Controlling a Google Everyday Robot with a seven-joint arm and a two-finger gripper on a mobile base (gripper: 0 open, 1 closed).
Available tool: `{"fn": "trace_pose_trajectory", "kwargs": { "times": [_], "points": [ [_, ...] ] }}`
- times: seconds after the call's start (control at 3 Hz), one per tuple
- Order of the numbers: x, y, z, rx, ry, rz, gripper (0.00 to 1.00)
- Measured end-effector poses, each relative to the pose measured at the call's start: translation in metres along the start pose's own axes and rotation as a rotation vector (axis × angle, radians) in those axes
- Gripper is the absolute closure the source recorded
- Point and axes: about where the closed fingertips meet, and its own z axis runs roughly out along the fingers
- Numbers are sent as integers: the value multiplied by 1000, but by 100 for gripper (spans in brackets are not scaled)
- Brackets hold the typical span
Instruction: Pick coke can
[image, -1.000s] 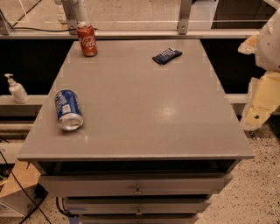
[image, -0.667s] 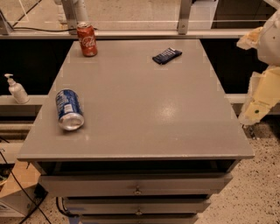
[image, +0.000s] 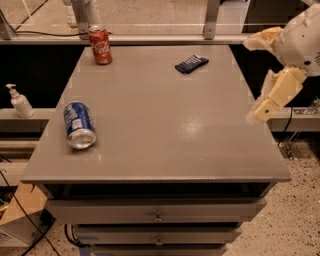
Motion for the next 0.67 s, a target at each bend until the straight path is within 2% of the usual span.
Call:
{"fn": "trace_pose_trajectory", "kwargs": {
  "times": [0.33, 0.67],
  "points": [
    [-20, 5, 5, -34, -88, 15, 0],
    [-16, -2, 12, -9, -84, 37, 0]
  ]
}}
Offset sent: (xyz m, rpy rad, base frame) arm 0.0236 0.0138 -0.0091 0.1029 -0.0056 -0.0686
